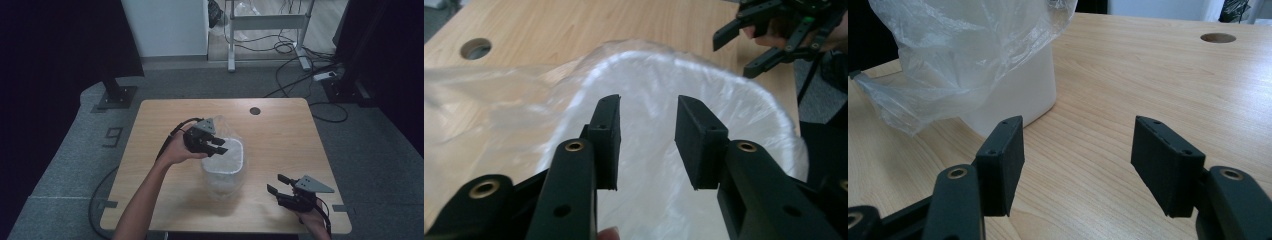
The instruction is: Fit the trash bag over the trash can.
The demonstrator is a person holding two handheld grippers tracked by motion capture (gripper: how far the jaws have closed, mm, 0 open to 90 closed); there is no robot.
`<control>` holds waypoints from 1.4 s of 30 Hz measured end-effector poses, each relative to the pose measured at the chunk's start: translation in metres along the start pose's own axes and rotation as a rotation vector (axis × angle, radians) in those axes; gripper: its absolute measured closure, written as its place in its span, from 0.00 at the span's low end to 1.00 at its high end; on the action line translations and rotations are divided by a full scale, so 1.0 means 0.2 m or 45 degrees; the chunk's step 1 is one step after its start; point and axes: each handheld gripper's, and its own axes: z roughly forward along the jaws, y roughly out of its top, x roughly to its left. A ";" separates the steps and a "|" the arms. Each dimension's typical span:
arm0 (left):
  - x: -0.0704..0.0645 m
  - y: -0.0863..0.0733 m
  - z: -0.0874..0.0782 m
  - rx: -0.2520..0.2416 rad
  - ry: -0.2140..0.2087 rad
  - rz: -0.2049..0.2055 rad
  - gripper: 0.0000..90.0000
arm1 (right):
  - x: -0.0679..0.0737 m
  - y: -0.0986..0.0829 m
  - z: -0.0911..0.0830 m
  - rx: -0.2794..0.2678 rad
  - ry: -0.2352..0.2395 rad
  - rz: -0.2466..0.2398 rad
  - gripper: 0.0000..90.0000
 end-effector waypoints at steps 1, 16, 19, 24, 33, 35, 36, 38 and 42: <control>0.00 0.01 0.01 0.008 -0.004 0.005 0.72 | 0.00 0.00 0.00 0.001 0.001 0.000 0.42; -0.01 0.04 0.19 0.192 -0.032 -0.003 0.83 | 0.00 -0.01 0.01 0.008 0.004 -0.003 0.42; -0.01 0.05 0.22 0.238 -0.012 -0.005 0.83 | 0.00 -0.01 0.01 0.013 0.005 -0.005 0.42; -0.02 0.05 0.26 0.283 0.026 -0.005 0.75 | 0.00 -0.02 0.01 0.015 0.004 -0.006 0.42; 0.00 0.02 0.05 0.132 0.035 -0.034 0.68 | -0.01 -0.02 0.00 0.013 -0.003 0.001 0.42; 0.01 0.00 0.01 0.132 0.044 -0.046 0.70 | 0.00 -0.02 0.00 0.011 -0.003 0.000 0.42; 0.02 -0.01 0.00 0.140 0.057 -0.050 0.71 | 0.00 -0.02 0.00 0.011 -0.003 0.000 0.42; 0.02 -0.02 -0.02 0.175 0.074 -0.050 0.74 | 0.00 -0.02 0.01 0.012 -0.001 -0.002 0.42; 0.01 -0.03 0.02 0.281 0.099 -0.013 0.74 | 0.00 -0.02 0.01 0.023 0.000 -0.003 0.42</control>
